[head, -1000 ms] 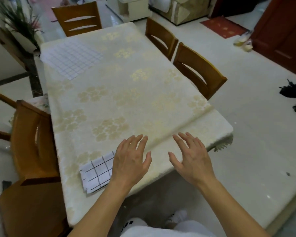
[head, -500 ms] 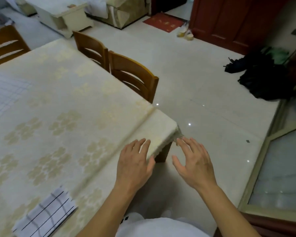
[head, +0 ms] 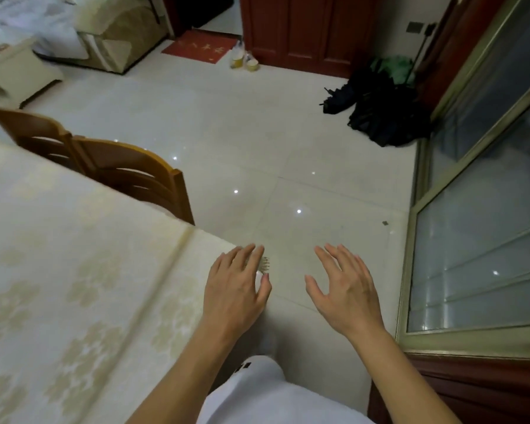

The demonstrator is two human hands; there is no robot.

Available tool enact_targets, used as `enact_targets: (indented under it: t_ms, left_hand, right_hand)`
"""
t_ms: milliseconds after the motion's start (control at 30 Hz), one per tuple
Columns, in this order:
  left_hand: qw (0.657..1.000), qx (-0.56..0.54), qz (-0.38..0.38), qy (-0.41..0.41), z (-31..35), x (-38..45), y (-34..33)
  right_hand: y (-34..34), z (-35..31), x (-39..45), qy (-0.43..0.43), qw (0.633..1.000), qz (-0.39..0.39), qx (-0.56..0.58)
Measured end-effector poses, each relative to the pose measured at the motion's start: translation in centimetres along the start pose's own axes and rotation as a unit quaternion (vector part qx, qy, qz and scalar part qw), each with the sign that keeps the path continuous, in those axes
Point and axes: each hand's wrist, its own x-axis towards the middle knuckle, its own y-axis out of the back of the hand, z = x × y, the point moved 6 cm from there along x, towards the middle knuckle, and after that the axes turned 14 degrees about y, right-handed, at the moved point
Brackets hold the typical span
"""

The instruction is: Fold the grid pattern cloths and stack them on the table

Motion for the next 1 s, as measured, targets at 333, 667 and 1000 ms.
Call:
enact_targets:
  t_ms: [333,667,1000]
  left_hand:
    - [0.999,-0.008,-0.013,-0.041,5.5,13.3,-3.9]
    - [0.999,-0.040,0.017,0.018,7.9,29.1,-3.4]
    - [0.994,-0.027,0.019,0.108,6.3,38.1,-4.1]
  right_hand:
    - [2.1,8.2,11.5,-0.021,0.999,0.022,-0.009]
    - [2.1,12.2,28.9,0.022,0.999,-0.024,-0.004]
    - [-1.0,13.2,41.1,0.109,0.991,-0.082,0.010]
